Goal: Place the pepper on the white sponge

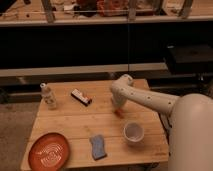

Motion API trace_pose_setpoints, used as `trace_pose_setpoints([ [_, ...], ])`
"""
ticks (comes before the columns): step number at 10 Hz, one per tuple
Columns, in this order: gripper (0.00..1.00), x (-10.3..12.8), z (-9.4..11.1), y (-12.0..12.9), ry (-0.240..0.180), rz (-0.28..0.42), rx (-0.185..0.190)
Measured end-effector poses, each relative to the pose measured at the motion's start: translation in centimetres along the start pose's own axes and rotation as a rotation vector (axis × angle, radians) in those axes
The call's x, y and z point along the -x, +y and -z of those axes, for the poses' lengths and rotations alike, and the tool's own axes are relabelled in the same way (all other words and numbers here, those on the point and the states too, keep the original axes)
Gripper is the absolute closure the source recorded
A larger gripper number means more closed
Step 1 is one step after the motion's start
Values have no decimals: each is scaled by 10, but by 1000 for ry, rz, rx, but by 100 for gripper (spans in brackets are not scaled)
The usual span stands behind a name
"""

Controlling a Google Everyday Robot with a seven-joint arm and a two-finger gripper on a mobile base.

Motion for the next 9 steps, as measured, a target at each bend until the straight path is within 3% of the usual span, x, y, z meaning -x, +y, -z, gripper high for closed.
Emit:
trace_pose_setpoints([
  [9, 100, 1, 23, -15, 19, 37, 22],
])
